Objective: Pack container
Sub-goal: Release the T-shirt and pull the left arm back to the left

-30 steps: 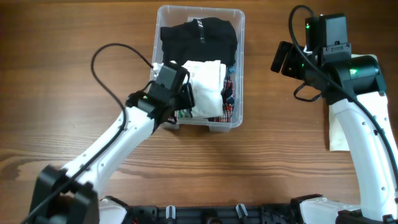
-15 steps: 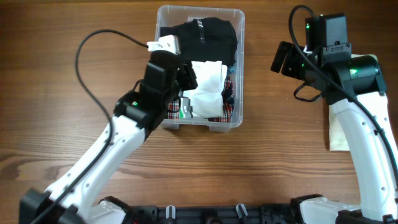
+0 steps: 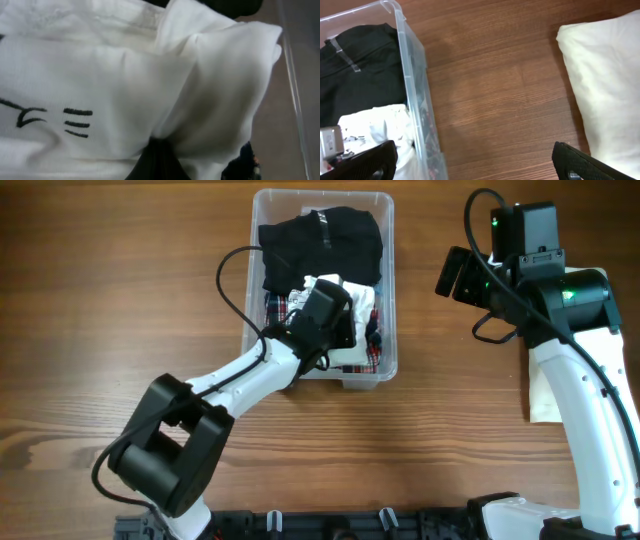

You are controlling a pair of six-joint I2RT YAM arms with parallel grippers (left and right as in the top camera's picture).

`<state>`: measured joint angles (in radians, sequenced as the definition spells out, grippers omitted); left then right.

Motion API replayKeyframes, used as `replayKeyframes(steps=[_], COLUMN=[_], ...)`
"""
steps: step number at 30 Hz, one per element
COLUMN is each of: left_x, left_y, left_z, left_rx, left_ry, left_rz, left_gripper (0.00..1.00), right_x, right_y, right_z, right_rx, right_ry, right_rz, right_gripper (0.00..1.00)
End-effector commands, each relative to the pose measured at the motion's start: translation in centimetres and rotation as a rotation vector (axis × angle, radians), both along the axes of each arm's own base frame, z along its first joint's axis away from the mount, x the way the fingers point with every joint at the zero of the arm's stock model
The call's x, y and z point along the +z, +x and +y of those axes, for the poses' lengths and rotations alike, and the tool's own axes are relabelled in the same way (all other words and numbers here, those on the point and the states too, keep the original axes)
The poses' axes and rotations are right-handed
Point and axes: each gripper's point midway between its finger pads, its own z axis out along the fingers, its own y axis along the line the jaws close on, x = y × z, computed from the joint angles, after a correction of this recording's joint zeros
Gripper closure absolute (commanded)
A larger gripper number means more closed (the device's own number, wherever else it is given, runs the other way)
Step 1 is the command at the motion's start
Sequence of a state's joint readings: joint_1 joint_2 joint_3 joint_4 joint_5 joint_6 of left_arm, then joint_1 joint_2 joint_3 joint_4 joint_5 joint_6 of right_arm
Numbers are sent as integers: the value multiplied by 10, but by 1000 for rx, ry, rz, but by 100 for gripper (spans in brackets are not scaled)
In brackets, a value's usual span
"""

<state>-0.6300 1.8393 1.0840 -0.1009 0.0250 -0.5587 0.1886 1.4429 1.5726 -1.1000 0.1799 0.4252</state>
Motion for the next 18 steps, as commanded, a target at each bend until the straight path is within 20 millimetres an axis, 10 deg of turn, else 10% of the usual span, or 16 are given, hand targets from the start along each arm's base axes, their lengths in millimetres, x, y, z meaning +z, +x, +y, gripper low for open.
replayKeyframes(steps=[1, 6, 10, 14, 18], left_x=[-4, 115, 191, 205, 183], left_y=[-9, 2, 4, -6, -18], left_z=[-7, -7, 59, 166, 252], left_rx=[-34, -12, 202, 486, 671], left_ry=[-3, -141, -90, 118, 264], left_rz=[25, -201, -384, -393, -268], left_gripper=[96, 79, 74, 63, 22], right_x=[-2, -2, -2, -2, -2], right_y=[1, 1, 1, 1, 1], right_z=[-1, -1, -1, -1, -1], right_rx=[2, 2, 2, 2, 2], right_ry=[-7, -6, -7, -7, -6], right_rz=[5, 5, 5, 5, 5], right_gripper=[0, 0, 0, 0, 0])
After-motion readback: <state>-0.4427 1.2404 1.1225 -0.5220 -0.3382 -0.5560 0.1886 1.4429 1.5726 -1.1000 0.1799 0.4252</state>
